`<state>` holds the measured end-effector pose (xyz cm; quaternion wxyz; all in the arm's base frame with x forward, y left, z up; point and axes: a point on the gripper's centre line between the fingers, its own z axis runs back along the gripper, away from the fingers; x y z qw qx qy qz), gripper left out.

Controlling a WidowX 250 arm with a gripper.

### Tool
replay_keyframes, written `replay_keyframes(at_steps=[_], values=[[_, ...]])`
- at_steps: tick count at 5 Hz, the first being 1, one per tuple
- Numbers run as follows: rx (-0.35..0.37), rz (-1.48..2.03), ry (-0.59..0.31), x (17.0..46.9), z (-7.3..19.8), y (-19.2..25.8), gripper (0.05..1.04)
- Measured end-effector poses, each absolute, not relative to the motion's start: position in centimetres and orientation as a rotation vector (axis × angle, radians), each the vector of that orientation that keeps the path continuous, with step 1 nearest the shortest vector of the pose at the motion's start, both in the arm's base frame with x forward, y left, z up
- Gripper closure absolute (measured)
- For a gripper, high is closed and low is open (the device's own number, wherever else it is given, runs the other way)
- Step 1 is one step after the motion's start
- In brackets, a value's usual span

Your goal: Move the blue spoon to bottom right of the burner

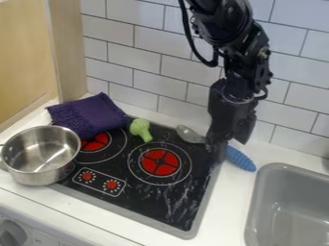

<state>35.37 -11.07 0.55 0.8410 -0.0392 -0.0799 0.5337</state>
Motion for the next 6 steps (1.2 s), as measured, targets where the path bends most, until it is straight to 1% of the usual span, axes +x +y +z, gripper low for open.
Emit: replay_keyframes(at_steps=[1,2,3,4,6], values=[[-0.075,1.129,-0.172,35.5,0.4,-11.0,0.142],[-0.066,1.146,-0.192,35.6,0.3,-10.7,0.432],[-0.011,1.157,-0.209,35.4,0.2,-9.9,0.716],[0.001,1.154,-0.221,35.5,0.3,-9.7,0.749],[-0.005,1.148,-0.214,35.1,0.1,-9.7,0.749]])
